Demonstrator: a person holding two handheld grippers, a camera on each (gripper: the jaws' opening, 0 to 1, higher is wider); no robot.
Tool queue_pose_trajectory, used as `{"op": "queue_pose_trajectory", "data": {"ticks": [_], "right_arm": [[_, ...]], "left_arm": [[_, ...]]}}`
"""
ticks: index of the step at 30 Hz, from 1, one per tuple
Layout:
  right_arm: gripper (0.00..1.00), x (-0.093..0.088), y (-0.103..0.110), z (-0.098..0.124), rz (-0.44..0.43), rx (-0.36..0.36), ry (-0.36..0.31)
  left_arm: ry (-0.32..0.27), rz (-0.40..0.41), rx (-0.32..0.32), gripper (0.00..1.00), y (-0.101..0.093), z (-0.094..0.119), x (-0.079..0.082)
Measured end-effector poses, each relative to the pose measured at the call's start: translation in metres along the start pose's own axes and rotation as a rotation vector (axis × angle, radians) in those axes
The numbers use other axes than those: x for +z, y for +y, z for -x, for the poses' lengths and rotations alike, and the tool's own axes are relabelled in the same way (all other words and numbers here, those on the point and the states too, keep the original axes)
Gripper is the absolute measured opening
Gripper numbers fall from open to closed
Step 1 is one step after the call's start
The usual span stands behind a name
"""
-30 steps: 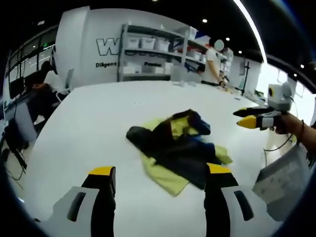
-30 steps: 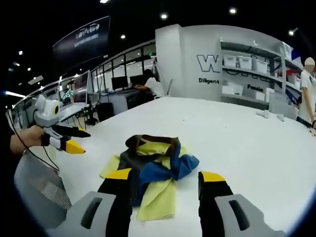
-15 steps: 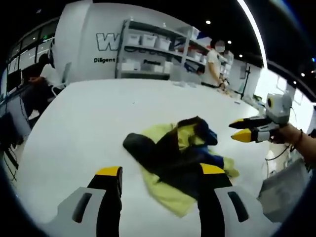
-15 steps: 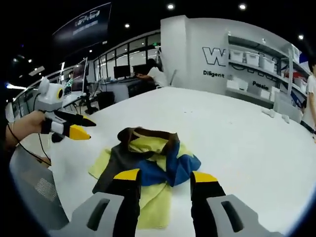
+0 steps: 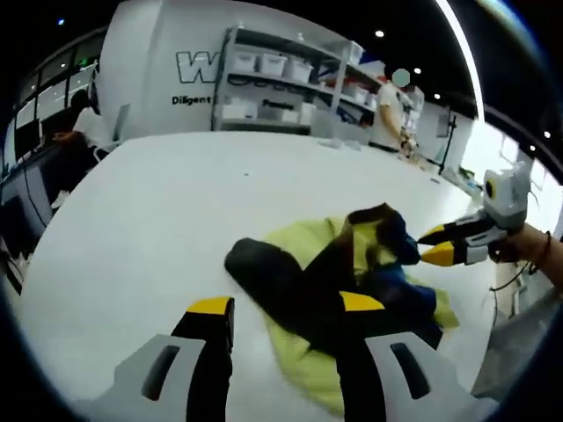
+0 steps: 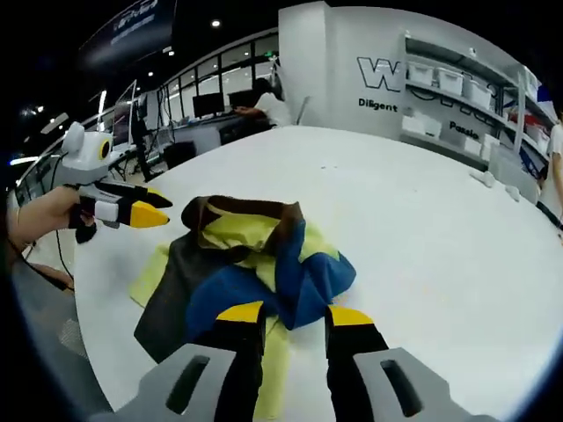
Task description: Fold the garment on the visible template until the final outline fits inside the template.
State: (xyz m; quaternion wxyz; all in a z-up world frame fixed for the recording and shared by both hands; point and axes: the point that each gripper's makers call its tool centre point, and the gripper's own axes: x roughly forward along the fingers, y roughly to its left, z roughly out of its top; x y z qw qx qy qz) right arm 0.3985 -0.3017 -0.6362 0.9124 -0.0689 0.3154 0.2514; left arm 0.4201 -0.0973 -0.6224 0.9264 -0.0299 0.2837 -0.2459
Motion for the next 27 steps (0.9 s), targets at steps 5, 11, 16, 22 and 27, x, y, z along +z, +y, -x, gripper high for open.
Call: {"op": "queue_pose_trajectory", "data": {"ticks": [5, 11, 16, 22, 27], "right_arm": [[0.13, -0.007, -0.007, -0.006, 0.006, -0.029, 0.032], [0.00, -0.013, -0.017, -0.006, -0.005, -0.072, 0.060], [0.00, -0.014, -0.021, -0.006, -0.050, -0.076, 0.057], [0.00, -0.009, -0.020, -0.002, -0.040, -0.082, 0.044], [0.00, -0.002, -0.023, 0.005, 0.017, -0.103, 0.029]], "left_arm": [[0.005, 0.031, -0.006, 0.34, 0.000, -0.015, -0.002], [0.031, 0.024, -0.005, 0.21, 0.001, -0.026, -0.010], [0.050, 0.014, 0.014, 0.02, 0.007, -0.027, -0.015], [0.043, 0.015, 0.018, 0.00, 0.012, -0.024, -0.014], [0.017, 0.020, 0.013, 0.00, 0.007, -0.013, -0.004]]}}
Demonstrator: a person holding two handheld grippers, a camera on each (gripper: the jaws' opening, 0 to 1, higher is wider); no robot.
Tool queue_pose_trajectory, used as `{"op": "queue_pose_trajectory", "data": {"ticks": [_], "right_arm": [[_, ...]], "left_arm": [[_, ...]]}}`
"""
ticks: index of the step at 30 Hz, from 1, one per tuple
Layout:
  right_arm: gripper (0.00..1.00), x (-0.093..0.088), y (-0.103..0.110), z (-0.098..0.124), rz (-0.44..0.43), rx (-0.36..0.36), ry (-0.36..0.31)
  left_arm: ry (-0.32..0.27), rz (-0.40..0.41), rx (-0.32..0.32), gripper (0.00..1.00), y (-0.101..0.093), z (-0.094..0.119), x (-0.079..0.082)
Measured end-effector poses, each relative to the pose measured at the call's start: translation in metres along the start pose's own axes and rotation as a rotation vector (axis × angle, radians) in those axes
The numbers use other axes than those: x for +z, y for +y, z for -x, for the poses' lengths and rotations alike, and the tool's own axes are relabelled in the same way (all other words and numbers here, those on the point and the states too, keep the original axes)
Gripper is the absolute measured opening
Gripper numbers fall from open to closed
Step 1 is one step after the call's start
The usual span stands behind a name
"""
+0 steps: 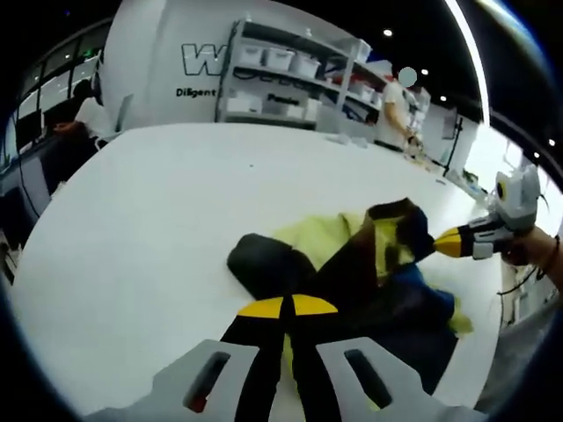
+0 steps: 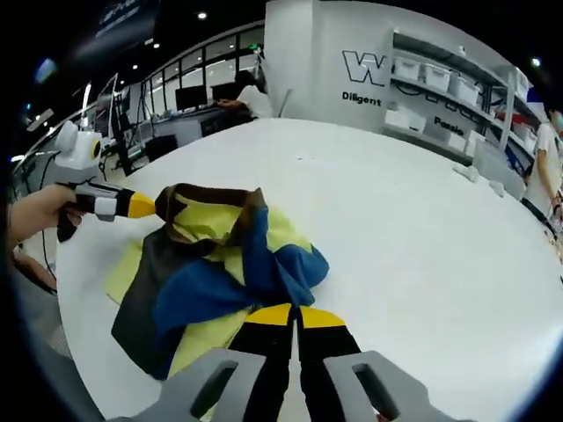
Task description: Fold the garment on the visible template until the final outline fits inside the template.
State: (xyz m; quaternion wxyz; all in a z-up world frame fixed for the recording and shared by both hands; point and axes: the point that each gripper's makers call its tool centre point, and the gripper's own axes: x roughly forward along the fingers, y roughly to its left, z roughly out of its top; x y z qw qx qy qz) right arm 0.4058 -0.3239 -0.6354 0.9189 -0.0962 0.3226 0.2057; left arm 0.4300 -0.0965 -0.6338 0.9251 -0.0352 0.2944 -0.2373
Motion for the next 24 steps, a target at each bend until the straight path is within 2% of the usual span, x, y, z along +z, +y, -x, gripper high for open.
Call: {"op": "queue_pose_trajectory", "data": {"ticks": [2, 4, 12, 19, 24], "right_arm": [[0.00, 0.004, -0.001, 0.003, 0.007, -0.004, -0.002], [0.00, 0.008, -0.001, 0.007, 0.023, -0.003, -0.008], [0.00, 0.030, -0.011, 0.022, 0.041, -0.032, -0.062], [0.00, 0.049, -0.021, 0.037, 0.039, -0.056, -0.103], [0.00, 0.066, -0.021, 0.046, -0.002, -0.052, -0.137]], "left_arm": [[-0.004, -0.002, -0.008, 0.00, -0.001, 0.003, 0.003], [0.009, 0.031, -0.013, 0.00, 0.000, 0.006, 0.002], [-0.017, 0.015, 0.016, 0.00, 0.006, 0.021, 0.011], [-0.068, -0.001, 0.036, 0.00, 0.009, 0.037, 0.034], [-0.089, -0.026, 0.051, 0.00, 0.013, 0.045, 0.050]]}}
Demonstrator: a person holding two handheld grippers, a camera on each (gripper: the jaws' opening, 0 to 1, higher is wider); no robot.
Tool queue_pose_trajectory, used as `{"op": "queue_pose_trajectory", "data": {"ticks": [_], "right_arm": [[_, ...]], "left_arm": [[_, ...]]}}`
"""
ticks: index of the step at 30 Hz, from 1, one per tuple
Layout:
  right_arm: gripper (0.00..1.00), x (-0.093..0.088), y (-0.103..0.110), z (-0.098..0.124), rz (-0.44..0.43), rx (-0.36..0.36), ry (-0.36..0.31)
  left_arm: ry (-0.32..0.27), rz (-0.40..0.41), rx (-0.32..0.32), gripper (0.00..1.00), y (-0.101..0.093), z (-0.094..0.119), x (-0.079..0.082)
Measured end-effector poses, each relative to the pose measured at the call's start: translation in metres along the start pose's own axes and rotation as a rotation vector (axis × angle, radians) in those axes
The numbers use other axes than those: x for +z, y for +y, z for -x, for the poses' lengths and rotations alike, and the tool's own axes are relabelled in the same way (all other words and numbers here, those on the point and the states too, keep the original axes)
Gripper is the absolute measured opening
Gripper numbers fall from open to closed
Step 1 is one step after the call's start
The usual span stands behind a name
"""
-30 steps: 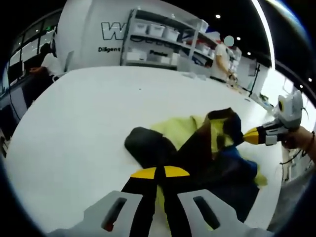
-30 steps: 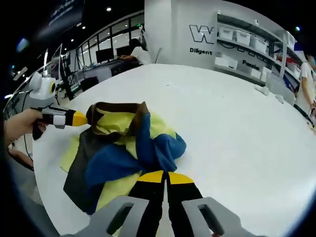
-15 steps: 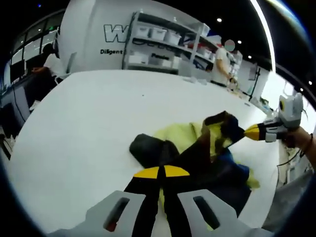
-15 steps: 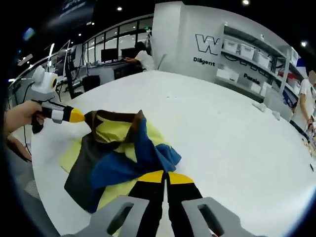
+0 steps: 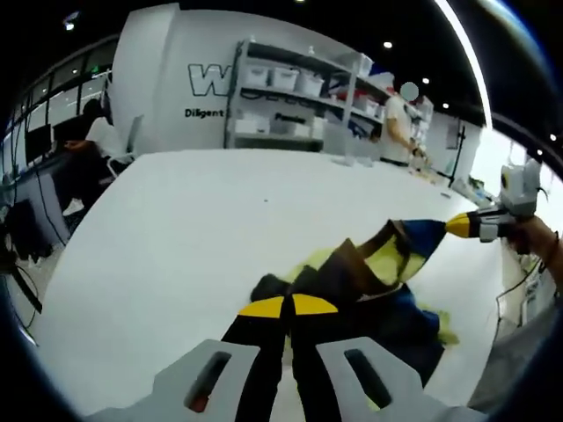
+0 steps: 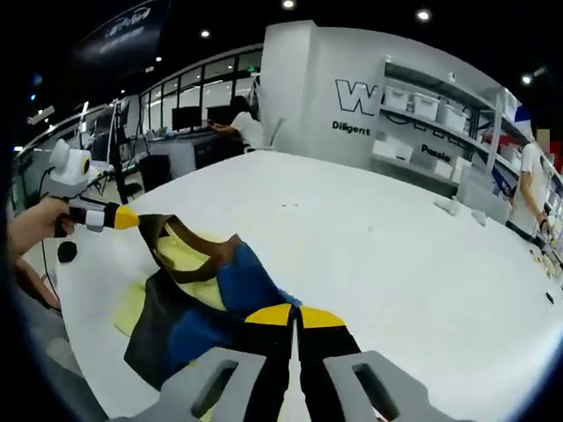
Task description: Fold the garment on the visible template until the final outline fits inside the template.
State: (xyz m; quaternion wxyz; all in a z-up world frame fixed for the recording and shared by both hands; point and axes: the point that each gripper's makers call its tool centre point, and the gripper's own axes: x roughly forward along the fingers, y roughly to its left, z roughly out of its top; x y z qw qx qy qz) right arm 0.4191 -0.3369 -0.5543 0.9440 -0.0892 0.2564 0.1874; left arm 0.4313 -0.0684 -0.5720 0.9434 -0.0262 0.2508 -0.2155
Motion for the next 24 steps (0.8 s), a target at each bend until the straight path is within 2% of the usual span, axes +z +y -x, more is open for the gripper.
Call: {"op": "queue_pose_trajectory", "data": {"ticks": [8, 12, 20, 24], "right_arm": [[0.00, 0.027, -0.008, 0.003, 0.024, -0.011, -0.029], [0.00, 0.040, -0.013, -0.001, 0.013, -0.019, -0.035], [0.00, 0.064, -0.023, -0.023, 0.012, -0.027, -0.032], [0.00, 0.072, -0.033, -0.039, -0.028, -0.034, -0.019]], "left_arm": [[-0.041, -0.041, 0.012, 0.00, 0.007, 0.007, 0.031], [-0.070, -0.043, -0.002, 0.00, 0.011, 0.004, 0.046], [-0.075, -0.074, -0.011, 0.00, 0.024, -0.019, 0.075], [-0.069, -0.080, -0.008, 0.00, 0.033, -0.036, 0.083]]}}
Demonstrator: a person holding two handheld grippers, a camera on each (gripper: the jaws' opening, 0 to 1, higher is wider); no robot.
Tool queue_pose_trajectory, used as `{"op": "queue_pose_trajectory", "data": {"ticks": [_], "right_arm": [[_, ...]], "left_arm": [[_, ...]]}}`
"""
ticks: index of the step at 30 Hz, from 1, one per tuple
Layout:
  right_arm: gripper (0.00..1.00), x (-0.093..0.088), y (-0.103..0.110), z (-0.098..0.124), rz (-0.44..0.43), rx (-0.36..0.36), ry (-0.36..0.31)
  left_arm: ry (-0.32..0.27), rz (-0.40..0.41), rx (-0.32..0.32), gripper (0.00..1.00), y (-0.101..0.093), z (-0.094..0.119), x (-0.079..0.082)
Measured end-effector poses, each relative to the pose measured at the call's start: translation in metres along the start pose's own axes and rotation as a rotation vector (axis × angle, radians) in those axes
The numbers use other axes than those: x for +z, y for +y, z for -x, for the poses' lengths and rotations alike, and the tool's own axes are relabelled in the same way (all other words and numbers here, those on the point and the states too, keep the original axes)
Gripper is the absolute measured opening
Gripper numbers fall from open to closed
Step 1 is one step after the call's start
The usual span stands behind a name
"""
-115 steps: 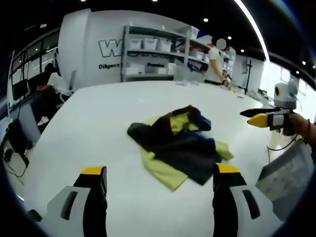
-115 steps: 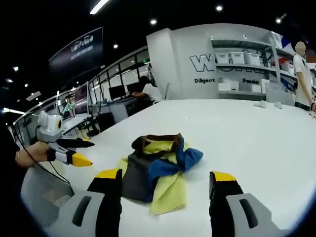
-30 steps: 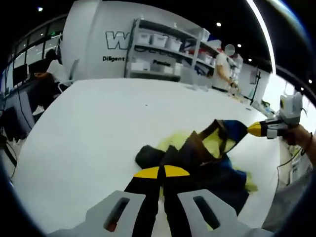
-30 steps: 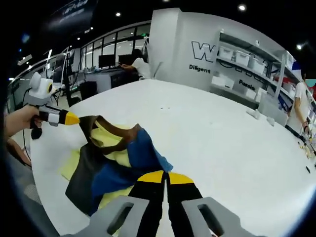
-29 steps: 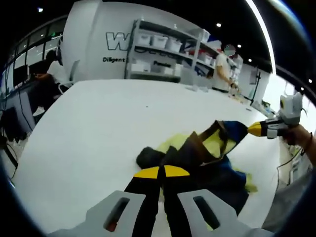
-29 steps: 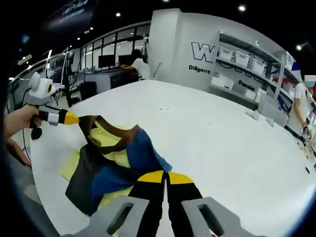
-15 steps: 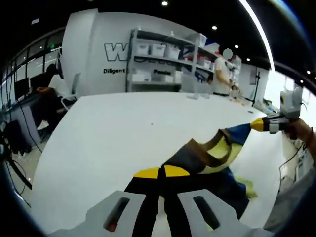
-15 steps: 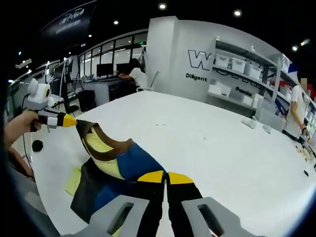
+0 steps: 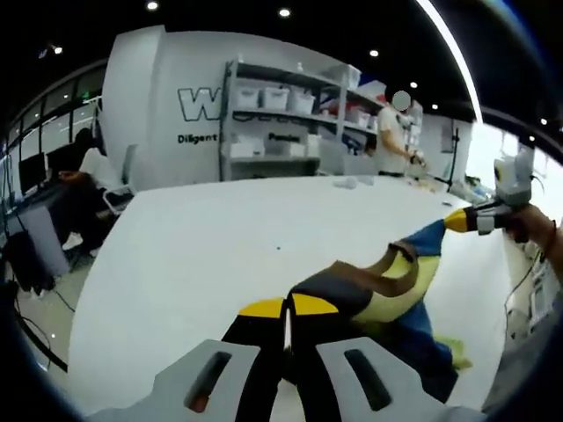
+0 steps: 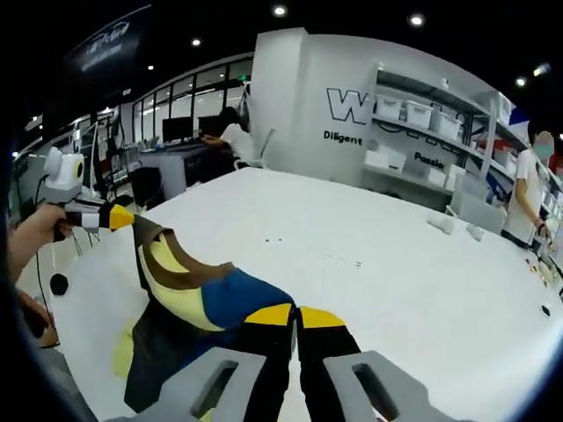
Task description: Fold the garment on the visible template until the final outline fits inside the template.
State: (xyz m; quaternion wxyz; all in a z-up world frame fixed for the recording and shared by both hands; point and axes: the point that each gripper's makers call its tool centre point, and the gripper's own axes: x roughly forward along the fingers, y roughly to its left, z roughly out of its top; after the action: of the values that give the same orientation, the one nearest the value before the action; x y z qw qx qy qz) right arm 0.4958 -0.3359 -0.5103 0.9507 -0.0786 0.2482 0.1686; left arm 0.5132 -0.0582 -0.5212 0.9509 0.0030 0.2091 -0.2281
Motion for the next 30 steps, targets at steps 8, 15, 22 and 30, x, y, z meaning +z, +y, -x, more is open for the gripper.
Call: {"op": "queue_pose_trajectory", "data": {"ticks": [8, 15, 22, 30], "right_arm": [[0.00, 0.007, -0.017, -0.037, -0.044, -0.028, 0.056], [0.00, 0.004, -0.024, -0.071, -0.049, -0.023, 0.100], [0.00, -0.003, -0.034, -0.103, -0.030, -0.024, 0.160], [0.00, -0.028, -0.038, -0.130, -0.047, -0.038, 0.225]], "left_arm": [[0.048, -0.011, 0.006, 0.00, 0.022, -0.039, 0.001], [0.121, -0.050, 0.020, 0.00, 0.039, -0.071, -0.010], [0.173, -0.086, 0.033, 0.00, 0.051, -0.097, -0.022], [0.238, -0.175, 0.038, 0.00, 0.060, -0.122, -0.040]]}}
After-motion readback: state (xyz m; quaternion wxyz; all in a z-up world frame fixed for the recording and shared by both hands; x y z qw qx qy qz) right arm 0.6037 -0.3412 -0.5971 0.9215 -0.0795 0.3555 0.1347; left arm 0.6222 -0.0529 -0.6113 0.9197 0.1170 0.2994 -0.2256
